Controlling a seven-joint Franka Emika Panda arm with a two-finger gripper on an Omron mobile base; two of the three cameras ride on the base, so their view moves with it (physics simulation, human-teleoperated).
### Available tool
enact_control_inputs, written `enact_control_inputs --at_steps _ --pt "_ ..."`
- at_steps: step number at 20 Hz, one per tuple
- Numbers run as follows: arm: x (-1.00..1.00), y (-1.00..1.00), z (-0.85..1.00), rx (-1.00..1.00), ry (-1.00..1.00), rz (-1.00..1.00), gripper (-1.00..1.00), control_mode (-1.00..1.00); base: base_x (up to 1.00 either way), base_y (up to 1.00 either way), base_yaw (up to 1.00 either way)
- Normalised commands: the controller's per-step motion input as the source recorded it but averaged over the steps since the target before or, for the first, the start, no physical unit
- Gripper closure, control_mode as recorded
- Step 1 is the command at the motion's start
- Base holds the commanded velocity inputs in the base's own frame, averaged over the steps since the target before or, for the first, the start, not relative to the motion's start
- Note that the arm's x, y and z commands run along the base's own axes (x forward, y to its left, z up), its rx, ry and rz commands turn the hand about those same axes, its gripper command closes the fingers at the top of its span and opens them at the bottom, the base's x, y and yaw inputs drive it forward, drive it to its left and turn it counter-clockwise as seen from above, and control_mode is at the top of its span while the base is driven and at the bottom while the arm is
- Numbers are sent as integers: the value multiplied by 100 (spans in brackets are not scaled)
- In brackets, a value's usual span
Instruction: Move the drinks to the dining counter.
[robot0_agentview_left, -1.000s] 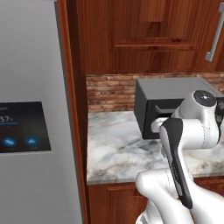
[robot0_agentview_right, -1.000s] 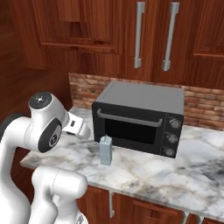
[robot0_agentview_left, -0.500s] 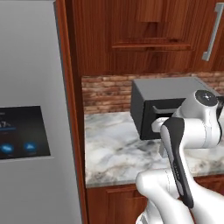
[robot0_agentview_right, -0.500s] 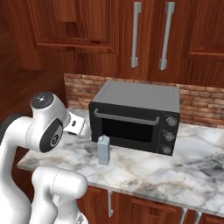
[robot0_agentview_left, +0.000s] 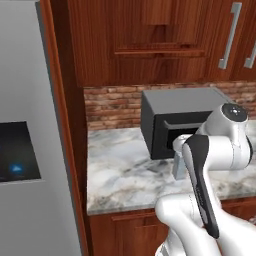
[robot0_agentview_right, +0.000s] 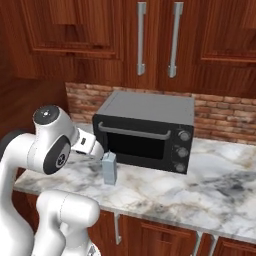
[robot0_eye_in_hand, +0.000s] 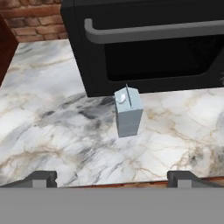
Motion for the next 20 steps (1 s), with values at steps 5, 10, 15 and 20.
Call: enact_control_inputs --at_steps 5,10,15,20 --pt "0 0 0 0 0 0 -100 100 37 -95 6" --pt "0 0 0 0 0 0 -100 100 95 -17 3" --pt "0 0 0 0 0 0 -100 100 100 34 0" --pt "0 0 0 0 0 0 -100 100 100 -8 0"
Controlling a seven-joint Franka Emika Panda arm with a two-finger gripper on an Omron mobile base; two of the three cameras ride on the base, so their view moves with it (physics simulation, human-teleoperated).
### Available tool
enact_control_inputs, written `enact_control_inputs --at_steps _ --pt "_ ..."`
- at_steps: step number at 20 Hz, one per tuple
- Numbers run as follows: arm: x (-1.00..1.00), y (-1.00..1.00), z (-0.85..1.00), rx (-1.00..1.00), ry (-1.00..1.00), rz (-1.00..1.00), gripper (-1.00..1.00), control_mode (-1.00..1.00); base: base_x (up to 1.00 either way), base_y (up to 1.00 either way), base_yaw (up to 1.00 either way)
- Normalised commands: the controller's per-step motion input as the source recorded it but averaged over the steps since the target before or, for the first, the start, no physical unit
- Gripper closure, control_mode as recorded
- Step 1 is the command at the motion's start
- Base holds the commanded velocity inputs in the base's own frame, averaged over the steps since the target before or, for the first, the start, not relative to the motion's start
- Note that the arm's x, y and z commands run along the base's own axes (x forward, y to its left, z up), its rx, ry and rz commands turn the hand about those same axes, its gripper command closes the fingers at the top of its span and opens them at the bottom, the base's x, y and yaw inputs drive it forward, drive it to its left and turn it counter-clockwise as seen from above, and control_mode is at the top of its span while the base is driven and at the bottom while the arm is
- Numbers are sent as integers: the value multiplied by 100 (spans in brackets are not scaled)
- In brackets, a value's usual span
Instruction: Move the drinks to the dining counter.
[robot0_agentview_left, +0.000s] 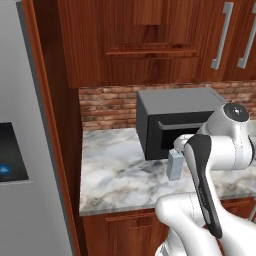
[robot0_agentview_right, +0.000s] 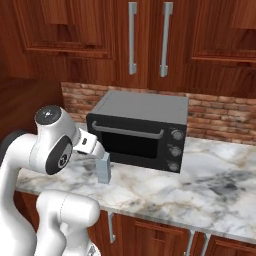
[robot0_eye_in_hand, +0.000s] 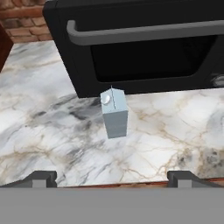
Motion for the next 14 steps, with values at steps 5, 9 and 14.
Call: enact_control_inputs --at_steps 5,9,14 --pt "0 0 0 0 0 0 -100 100 100 -8 -5" --pt "0 0 0 0 0 0 -100 100 97 0 -19" --pt "0 0 0 0 0 0 -100 100 87 0 -17"
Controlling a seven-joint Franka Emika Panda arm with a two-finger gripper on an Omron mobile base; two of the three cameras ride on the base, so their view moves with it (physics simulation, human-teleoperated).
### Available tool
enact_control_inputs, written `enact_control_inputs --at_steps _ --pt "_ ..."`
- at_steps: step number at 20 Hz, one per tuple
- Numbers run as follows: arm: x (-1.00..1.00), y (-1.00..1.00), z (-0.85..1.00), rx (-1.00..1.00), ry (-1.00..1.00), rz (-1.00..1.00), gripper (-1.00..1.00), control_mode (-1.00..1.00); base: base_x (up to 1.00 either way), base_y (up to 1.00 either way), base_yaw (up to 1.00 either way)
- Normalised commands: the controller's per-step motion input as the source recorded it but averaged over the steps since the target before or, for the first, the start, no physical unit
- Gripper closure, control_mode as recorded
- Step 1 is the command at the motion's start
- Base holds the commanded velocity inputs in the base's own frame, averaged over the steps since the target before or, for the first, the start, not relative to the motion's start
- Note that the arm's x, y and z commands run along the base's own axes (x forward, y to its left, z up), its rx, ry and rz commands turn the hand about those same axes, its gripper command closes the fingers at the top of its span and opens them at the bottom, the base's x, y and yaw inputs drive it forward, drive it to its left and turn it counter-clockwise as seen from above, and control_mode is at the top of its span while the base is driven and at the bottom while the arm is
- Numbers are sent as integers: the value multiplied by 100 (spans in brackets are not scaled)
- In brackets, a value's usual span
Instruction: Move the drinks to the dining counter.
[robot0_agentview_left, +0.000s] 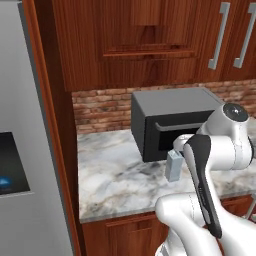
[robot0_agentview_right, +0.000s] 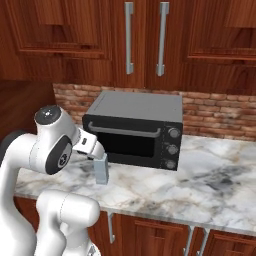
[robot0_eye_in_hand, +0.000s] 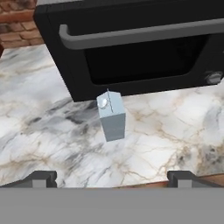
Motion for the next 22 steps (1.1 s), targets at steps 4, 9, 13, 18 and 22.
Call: enact_control_inputs --at_steps 4,9,13,18,22 --pt "34 0 -1 0 5 0 -100 -100 43 0 -4" --pt "23 0 -6 0 16 0 -100 -100 0 0 0" --pt "2 0 -26 0 12 0 -100 -100 0 0 0" --pt "0 0 -24 0 12 0 -100 -100 0 0 0" --pt "0 0 -10 0 4 0 -100 -100 0 0 0"
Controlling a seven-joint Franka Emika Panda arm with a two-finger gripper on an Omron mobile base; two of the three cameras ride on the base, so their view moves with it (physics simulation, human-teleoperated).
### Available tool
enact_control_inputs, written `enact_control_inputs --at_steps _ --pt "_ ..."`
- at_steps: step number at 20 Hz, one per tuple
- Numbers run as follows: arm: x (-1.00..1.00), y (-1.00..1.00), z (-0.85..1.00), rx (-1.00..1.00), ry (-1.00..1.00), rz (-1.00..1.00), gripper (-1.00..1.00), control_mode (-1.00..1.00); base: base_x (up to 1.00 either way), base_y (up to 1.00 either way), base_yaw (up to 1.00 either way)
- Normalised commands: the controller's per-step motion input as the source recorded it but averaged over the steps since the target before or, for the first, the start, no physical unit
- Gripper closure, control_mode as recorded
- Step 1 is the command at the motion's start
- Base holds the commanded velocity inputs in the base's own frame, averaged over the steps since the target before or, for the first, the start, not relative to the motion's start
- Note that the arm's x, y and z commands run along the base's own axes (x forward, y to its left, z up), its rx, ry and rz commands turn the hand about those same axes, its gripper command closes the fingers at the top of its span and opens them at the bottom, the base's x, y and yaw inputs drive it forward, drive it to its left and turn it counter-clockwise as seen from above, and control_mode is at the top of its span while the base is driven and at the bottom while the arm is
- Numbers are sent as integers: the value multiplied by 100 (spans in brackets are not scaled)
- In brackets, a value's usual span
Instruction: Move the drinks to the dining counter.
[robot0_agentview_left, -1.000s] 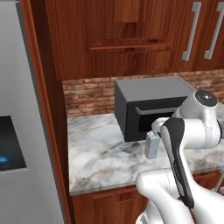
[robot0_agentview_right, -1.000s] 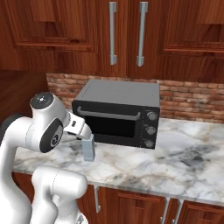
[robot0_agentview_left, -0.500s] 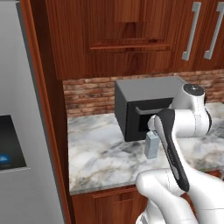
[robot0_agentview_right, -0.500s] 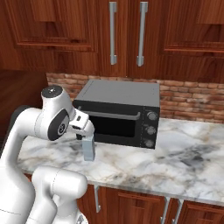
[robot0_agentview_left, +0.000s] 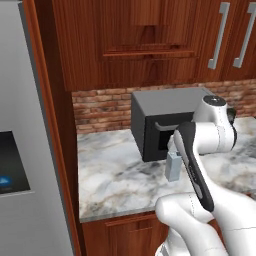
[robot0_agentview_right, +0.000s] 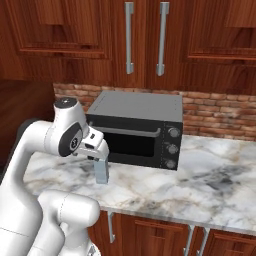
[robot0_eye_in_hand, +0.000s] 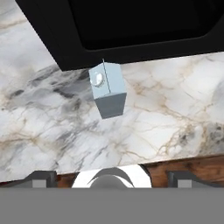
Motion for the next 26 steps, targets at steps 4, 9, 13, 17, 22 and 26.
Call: enact_control_inputs --at_steps 4,9,13,17,22,26 --pt "-4 0 0 0 2 2 -100 -100 0 0 0" --pt "-1 0 -7 0 0 1 -100 -100 0 0 0" --pt "-8 1 -29 0 3 3 -100 -100 0 0 0" --pt "-11 1 -31 0 4 6 -100 -100 0 0 0" --pt "-1 0 -25 0 1 8 -100 -100 0 0 0" --pt "4 0 -16 0 1 8 -100 -100 0 0 0"
